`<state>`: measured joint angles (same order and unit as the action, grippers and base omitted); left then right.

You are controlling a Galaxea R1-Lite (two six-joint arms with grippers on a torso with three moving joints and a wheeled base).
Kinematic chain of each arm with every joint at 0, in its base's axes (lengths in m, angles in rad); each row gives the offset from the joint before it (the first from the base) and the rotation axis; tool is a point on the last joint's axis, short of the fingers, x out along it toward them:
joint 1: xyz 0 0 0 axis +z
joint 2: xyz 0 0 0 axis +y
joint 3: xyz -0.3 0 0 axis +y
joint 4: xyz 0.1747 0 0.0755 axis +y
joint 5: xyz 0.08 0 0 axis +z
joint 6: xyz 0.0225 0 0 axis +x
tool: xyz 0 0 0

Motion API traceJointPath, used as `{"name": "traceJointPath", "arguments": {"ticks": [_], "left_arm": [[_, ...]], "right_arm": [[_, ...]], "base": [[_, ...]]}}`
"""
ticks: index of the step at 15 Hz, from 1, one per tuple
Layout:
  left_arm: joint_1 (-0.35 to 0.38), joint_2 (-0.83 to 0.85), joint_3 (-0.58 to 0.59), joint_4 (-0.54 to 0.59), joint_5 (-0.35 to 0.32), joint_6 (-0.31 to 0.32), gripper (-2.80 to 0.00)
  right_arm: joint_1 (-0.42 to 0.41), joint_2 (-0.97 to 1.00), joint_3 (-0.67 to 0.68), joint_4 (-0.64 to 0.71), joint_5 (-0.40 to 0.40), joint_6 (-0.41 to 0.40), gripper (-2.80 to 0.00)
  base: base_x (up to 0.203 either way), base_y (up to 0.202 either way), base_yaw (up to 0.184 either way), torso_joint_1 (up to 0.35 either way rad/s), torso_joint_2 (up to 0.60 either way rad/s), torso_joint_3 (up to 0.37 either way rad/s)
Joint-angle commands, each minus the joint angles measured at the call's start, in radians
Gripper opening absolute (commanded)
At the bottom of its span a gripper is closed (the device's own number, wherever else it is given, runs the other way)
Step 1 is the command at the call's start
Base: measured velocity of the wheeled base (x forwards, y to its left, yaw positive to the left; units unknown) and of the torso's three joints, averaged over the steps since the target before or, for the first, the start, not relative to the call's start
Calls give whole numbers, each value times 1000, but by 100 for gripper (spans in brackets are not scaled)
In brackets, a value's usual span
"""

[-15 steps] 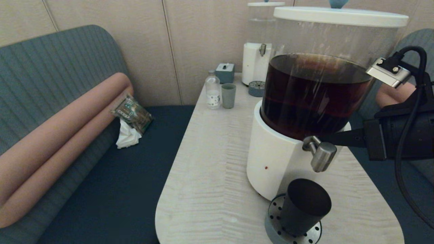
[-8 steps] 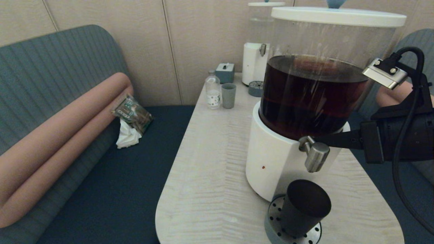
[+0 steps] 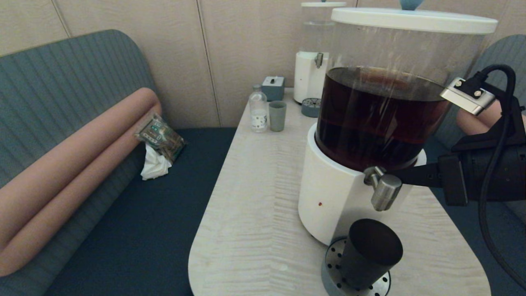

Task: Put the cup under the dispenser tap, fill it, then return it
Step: Turn on the faucet

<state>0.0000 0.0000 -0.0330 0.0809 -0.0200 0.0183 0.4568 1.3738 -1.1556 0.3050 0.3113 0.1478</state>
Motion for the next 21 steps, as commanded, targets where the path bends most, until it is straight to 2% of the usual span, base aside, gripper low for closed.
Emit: {"name": "traceJointPath", "arguments": {"ticks": [1,9,17,21], "left_arm": [[0,0,1,0,0,0,-280],[0,0,1,0,0,0,-280],[0,0,-1,0,0,0,-280],[0,0,1,0,0,0,-280]], "right_arm": [[-6,-9,12,-17,-1,-18,-280],[-6,-38,59,-109,6,-40,-280],[-6,-44,81,-154,108,-42,-280],[-9,-50,89,-175,114,-45,-280]], "base": [[0,0,0,0,0,0],[0,0,0,0,0,0],[0,0,0,0,0,0],[0,0,0,0,0,0]]}}
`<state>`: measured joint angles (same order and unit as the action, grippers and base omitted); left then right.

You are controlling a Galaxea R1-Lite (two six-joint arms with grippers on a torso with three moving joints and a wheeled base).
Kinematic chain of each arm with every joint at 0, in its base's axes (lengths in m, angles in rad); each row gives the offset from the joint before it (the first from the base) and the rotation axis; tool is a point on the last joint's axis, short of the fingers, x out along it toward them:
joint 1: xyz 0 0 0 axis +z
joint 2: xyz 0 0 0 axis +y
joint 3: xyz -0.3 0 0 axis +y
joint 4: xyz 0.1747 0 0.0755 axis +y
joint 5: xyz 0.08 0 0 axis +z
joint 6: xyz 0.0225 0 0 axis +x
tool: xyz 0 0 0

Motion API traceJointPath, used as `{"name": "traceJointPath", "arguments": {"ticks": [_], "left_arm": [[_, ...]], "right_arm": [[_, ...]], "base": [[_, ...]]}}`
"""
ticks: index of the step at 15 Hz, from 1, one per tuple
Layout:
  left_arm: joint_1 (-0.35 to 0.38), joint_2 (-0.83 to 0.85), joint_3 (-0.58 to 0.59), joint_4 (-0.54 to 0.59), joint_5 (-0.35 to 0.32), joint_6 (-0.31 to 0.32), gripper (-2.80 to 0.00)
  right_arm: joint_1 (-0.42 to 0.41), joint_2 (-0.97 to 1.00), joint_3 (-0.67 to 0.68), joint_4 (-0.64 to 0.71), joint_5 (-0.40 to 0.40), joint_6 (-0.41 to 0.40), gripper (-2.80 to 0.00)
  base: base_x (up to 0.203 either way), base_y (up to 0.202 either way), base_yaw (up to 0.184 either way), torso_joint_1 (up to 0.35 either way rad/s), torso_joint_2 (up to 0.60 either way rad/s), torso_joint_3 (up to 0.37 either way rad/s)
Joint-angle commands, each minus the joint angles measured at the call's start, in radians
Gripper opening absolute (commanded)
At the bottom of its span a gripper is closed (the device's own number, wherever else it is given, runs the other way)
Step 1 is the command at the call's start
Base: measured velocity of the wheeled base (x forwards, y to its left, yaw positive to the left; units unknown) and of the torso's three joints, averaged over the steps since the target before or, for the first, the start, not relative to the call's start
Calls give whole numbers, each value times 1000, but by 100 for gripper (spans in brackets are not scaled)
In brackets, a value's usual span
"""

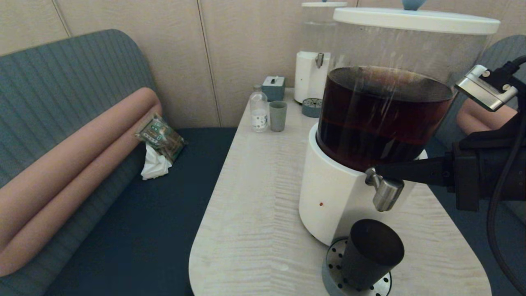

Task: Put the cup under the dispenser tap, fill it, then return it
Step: Turn on the faucet

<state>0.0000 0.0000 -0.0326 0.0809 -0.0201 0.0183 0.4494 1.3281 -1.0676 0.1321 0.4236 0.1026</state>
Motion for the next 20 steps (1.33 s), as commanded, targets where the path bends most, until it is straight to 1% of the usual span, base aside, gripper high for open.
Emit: {"name": "traceJointPath", "arguments": {"ticks": [1,8,16,20], "left_arm": [[0,0,0,0,0,0,-280],[0,0,-1,0,1,0,-280],[0,0,0,0,0,0,-280],[0,0,0,0,0,0,-280]], "right_arm": [[-1,-11,9,-11,0,-1,-280],[-11,-25,-1,-20,-3,-1,-280],[-17,19,-31,-19,-4,-3,-280],[-34,34,-45,-5,-16,-1,-280]], "base": [[0,0,0,0,0,0],[0,0,0,0,0,0],[0,0,0,0,0,0],[0,0,0,0,0,0]]}}
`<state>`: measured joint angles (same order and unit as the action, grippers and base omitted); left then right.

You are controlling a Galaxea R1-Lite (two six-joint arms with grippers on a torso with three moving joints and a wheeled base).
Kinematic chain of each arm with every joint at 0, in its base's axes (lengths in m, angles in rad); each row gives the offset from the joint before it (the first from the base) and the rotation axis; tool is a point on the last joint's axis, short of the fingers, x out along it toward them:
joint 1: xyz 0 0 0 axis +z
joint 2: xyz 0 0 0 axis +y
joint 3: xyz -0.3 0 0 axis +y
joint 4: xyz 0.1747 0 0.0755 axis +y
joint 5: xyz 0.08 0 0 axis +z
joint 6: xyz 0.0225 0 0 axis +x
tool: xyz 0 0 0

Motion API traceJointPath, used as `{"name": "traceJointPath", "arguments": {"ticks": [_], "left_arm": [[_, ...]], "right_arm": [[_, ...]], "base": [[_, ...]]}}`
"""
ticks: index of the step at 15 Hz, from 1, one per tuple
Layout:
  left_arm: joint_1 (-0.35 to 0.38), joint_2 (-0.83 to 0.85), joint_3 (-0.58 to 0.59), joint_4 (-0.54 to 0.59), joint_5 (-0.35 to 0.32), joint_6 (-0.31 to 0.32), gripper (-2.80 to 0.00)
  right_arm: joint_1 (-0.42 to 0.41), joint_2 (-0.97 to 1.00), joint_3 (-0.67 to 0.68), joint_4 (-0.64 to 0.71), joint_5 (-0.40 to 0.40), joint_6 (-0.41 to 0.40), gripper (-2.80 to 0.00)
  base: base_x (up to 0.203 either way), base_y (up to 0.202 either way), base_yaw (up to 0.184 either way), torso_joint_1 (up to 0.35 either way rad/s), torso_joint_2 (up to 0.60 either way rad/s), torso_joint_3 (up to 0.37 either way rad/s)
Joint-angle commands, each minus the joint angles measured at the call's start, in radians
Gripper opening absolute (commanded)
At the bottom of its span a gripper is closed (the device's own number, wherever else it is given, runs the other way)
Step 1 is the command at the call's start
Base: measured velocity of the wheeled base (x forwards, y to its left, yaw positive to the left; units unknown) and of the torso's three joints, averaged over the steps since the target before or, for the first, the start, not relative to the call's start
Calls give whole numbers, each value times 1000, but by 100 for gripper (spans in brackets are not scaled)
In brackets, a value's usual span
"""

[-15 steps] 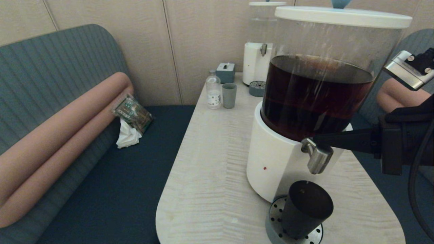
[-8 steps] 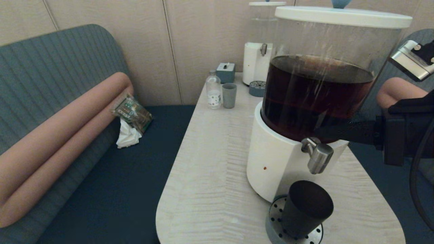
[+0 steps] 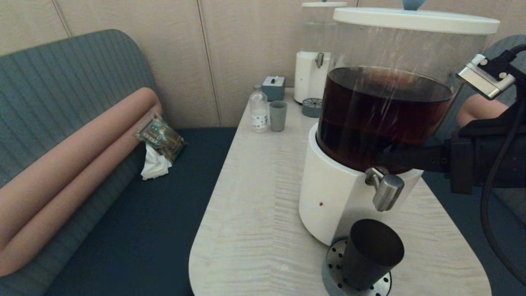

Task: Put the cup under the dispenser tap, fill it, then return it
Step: Turn on the faucet

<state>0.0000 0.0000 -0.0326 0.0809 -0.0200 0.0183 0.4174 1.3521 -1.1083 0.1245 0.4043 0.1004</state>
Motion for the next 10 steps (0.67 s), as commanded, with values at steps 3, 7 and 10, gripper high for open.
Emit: {"name": "traceJointPath", "arguments": {"ticks": [3,7,10], "left_arm": [[0,0,-1,0,0,0,-280],[0,0,0,0,2,0,-280],[0,0,0,0,0,0,-280]], "right_arm": [[-2,12,-4,6,-27,-2,-280],[-2,16,8,6,-26,-2,-280],[0,23,12,7,-25,-4,-280]], "base": [[0,0,0,0,0,0],[0,0,0,0,0,0],[0,0,0,0,0,0]]}}
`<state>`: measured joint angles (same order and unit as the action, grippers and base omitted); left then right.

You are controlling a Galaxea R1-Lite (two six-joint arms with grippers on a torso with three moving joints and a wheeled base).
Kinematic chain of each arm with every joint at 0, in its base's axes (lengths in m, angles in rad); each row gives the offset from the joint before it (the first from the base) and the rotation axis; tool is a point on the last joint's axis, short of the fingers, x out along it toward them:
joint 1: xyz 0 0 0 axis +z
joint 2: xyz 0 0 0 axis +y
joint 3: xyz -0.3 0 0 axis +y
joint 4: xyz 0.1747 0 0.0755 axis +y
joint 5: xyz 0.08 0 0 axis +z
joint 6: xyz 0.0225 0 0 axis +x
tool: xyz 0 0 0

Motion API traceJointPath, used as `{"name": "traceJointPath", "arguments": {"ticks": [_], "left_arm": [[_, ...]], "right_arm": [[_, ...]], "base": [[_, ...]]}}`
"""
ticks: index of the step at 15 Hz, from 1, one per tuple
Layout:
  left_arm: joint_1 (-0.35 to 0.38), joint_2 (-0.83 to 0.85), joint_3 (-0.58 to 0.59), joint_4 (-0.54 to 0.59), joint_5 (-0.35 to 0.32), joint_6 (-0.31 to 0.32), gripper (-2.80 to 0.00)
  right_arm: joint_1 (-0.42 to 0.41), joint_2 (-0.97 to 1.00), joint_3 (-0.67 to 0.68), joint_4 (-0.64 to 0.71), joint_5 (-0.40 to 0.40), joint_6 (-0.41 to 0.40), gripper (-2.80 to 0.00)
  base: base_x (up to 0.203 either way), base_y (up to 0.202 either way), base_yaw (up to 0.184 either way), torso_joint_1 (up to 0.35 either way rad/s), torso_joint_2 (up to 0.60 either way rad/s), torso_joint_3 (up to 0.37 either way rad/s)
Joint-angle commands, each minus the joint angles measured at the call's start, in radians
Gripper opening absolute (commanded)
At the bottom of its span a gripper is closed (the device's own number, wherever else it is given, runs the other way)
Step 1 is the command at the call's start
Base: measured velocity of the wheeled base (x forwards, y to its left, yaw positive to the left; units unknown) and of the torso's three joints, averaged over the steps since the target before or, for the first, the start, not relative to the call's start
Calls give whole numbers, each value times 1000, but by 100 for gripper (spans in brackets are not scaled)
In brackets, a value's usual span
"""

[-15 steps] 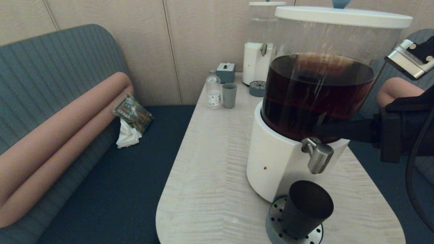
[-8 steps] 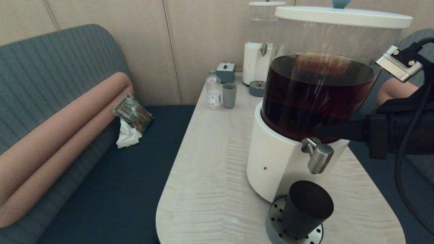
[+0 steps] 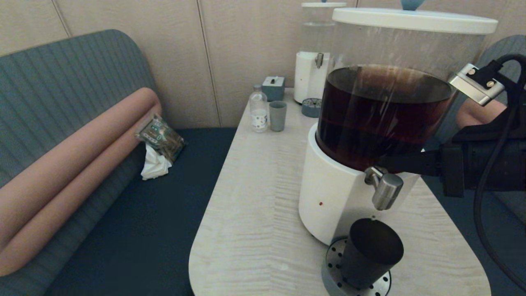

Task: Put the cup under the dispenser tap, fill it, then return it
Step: Turn on the faucet

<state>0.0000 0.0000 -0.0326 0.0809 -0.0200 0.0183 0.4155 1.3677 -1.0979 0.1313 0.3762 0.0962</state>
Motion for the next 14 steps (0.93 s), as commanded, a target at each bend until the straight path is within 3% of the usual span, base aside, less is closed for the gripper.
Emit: {"name": "traceJointPath", "arguments": {"ticks": [1,14], "left_arm": [[0,0,0,0,0,0,-280],[0,0,-1,0,0,0,-280]], "right_arm": [[3,9,1,1,3,0,-280],[22,16,3,-2,24,2,-280]], "base": [[0,0,0,0,0,0],[0,0,0,0,0,0]]}}
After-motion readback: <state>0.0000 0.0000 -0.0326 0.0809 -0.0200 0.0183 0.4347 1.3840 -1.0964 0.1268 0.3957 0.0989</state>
